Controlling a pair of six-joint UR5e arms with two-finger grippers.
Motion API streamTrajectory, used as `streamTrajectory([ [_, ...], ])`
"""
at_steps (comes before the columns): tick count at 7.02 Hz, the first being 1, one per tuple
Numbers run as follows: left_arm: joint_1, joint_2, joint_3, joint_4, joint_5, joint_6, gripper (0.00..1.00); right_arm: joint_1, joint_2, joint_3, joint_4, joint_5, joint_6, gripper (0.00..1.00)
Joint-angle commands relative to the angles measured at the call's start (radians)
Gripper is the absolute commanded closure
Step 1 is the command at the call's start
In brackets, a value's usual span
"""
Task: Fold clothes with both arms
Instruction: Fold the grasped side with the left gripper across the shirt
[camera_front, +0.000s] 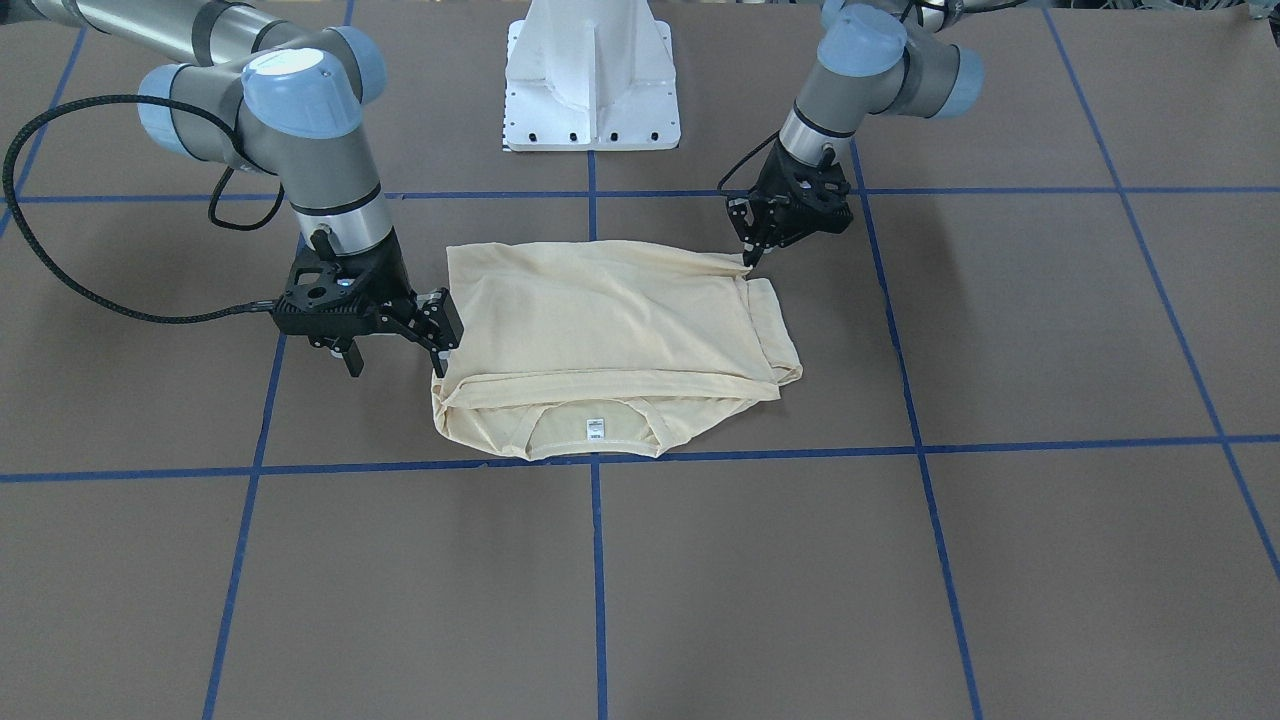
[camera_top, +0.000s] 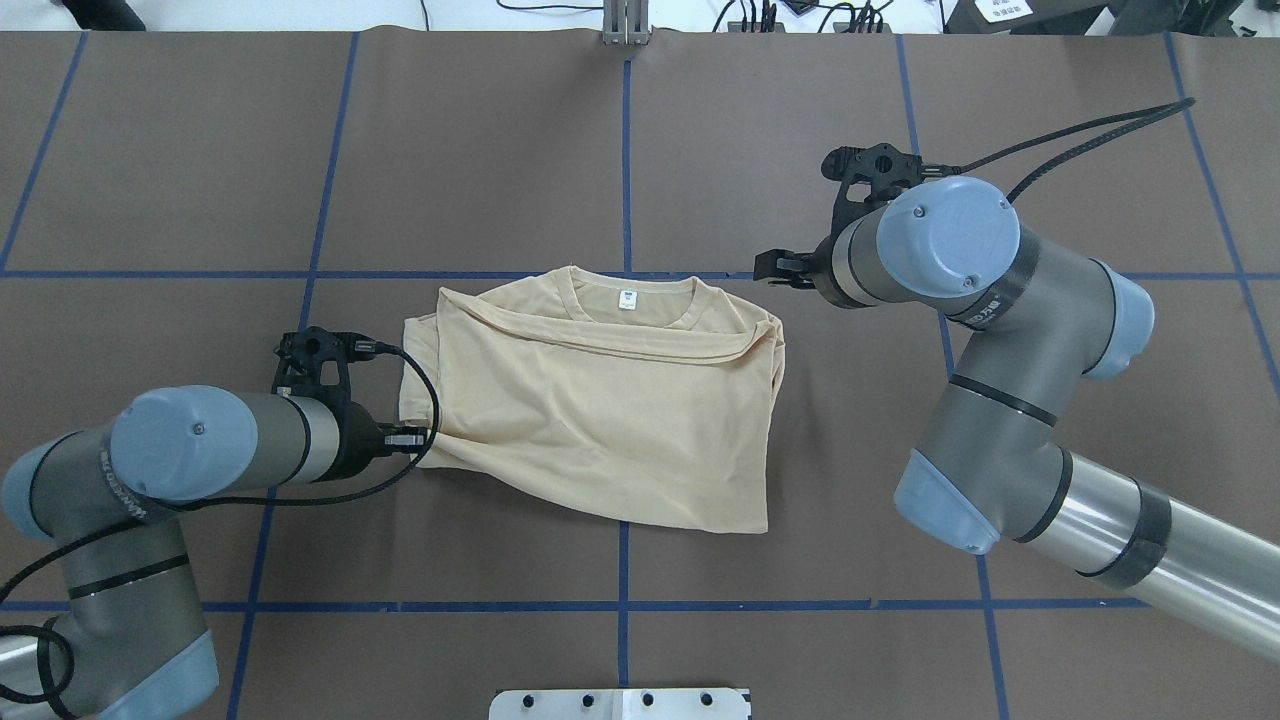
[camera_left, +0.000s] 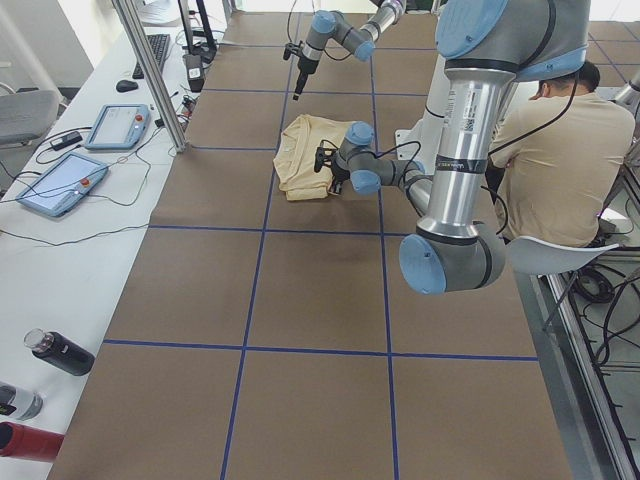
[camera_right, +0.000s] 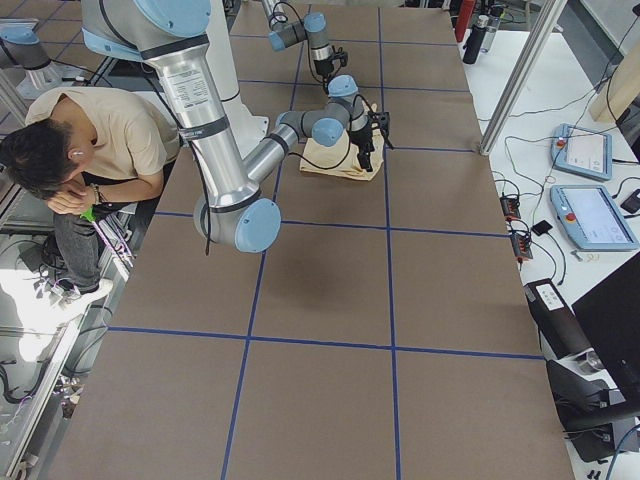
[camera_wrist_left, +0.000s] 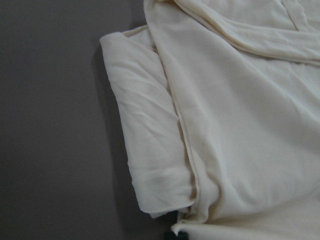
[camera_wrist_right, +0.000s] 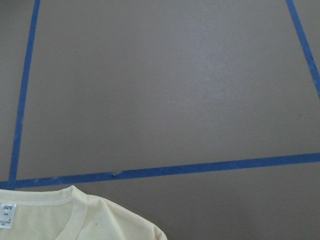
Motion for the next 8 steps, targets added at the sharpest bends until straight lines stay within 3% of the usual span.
streamTrajectory([
  [1,-0.145,-0.029,0.115,-0.009,-0.003,0.170,1.00,-0.004,0.000,0.001,0.000,0.000,0.005,0.00],
  [2,-0.211,-0.118,0.209,-0.011,-0.003,0.238,1.00,-0.006,0.000,0.000,0.000,0.000,0.005,0.00],
  [4,-0.305,-0.437,0.591,-0.056,-0.004,0.260,1.00,-0.011,0.002,-0.002,0.002,-0.002,0.005,0.00],
  [5,-0.336,-0.540,0.763,-0.169,-0.004,0.295,1.00,-0.012,0.003,-0.002,0.002,-0.002,0.006,0.00],
  [6,-0.357,-0.631,0.868,-0.200,-0.007,0.315,1.00,-0.012,0.006,0.000,0.002,-0.002,0.006,0.00],
  [8,-0.361,-0.685,0.904,-0.202,-0.015,0.315,1.00,-0.015,0.014,-0.003,0.002,-0.002,0.006,0.00],
])
